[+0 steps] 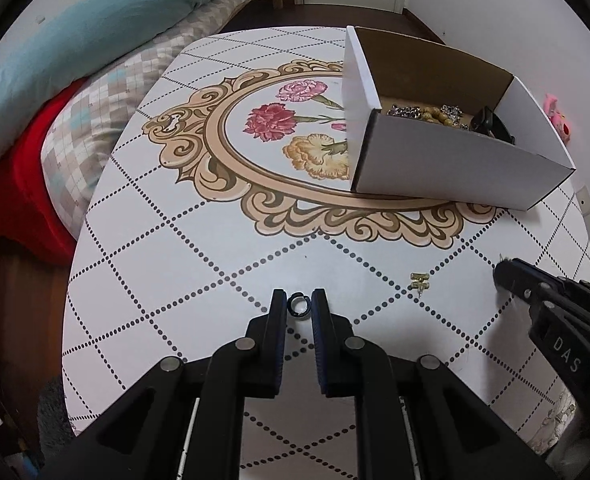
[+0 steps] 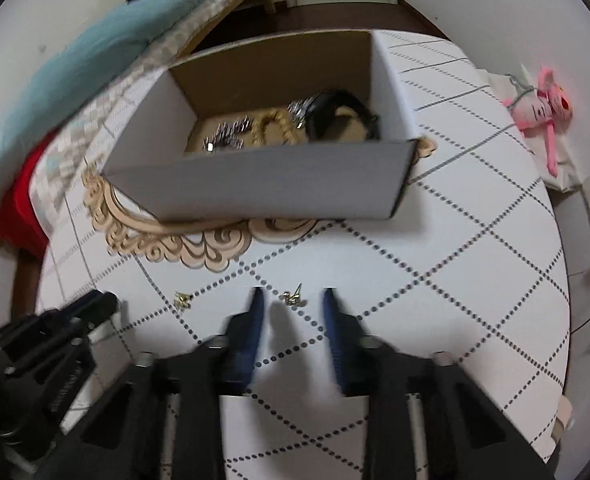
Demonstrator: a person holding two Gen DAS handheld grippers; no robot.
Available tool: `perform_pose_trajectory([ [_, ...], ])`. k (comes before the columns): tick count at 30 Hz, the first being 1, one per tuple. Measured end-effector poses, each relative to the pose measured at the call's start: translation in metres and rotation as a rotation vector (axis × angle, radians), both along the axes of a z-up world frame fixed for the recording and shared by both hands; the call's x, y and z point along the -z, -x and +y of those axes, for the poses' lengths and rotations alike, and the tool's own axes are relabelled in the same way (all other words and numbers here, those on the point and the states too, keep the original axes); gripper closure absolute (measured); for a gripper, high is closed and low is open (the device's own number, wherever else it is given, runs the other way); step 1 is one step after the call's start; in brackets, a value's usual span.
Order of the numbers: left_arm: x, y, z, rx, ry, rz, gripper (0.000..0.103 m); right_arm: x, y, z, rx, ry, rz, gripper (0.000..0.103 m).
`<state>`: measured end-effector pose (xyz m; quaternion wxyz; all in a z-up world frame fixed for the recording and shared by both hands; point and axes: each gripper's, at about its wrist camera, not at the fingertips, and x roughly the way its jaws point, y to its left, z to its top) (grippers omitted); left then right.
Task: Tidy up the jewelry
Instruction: 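Carry the ring and earring over the box with both grippers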
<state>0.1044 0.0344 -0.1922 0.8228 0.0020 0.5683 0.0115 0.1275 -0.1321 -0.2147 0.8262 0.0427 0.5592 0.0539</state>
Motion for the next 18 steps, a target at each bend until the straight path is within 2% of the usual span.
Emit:
perform_pose_trajectory([
  [1, 0.000, 0.001, 0.000, 0.000, 0.002, 0.000, 0.093, 0.001, 0.001, 0.002, -0.001, 0.014, -0.007, 0.095],
  [2, -0.001, 0.001, -0.001, 0.001, 0.003, 0.000, 0.093, 0.001, 0.003, 0.005, -0.010, 0.024, -0.024, 0.103],
  [7, -0.014, -0.001, -0.002, 0.011, 0.031, -0.019, 0.093, -0.004, 0.006, 0.003, 0.002, -0.007, -0.036, 0.103],
  [10, -0.032, -0.003, -0.005, 0.019, 0.066, -0.046, 0.093, -0.023, 0.010, -0.011, 0.032, -0.068, -0.065, 0.103],
  [16, -0.093, -0.030, -0.019, 0.065, 0.176, -0.136, 0.093, -0.088, 0.004, -0.040, 0.062, -0.149, -0.173, 0.103],
  [18, -0.106, -0.039, -0.024, 0.081, 0.169, -0.166, 0.093, -0.096, -0.003, -0.042, 0.048, -0.171, -0.173, 0.103],
])
